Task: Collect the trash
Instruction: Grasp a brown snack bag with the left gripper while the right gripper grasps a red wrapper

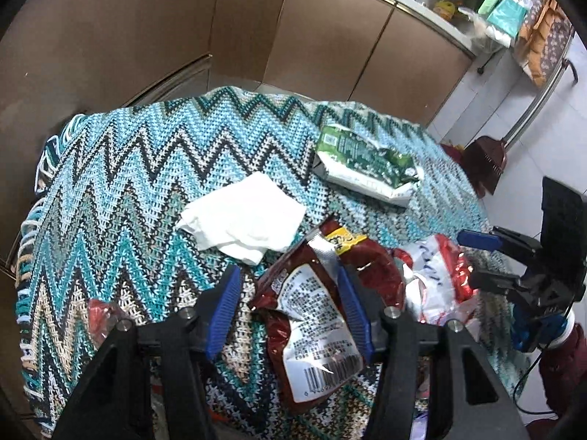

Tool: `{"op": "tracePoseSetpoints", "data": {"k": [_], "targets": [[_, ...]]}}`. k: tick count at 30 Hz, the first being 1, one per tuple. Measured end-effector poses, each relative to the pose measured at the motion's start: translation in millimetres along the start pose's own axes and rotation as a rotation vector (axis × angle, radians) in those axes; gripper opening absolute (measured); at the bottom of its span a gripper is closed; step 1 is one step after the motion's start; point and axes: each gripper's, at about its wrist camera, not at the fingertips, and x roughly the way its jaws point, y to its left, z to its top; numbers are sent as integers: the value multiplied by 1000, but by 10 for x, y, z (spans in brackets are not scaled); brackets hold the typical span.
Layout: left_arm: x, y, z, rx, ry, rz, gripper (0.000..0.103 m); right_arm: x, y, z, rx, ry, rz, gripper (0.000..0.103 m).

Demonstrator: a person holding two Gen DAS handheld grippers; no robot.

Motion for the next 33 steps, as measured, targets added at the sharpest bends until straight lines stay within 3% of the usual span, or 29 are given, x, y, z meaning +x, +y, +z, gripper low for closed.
{"op": "tracePoseSetpoints", "data": {"k": [3, 7, 12, 18, 33], "targets": [[65, -31, -9, 19, 18, 20, 52, 73, -62, -15, 28, 23, 37, 59], [79, -54, -4, 23, 25, 15, 39, 154, -91, -33, 55, 36, 108, 50], [127, -89, -5, 24, 44, 19, 22, 210, -89, -50, 55, 54, 155, 47], [26, -172, -19, 7, -10, 7, 12, 44, -80, -11, 62, -1, 195, 24], [-899, -372, -106, 5, -234, 46, 10, -731, 519, -87, -112, -146, -23, 20]]}}
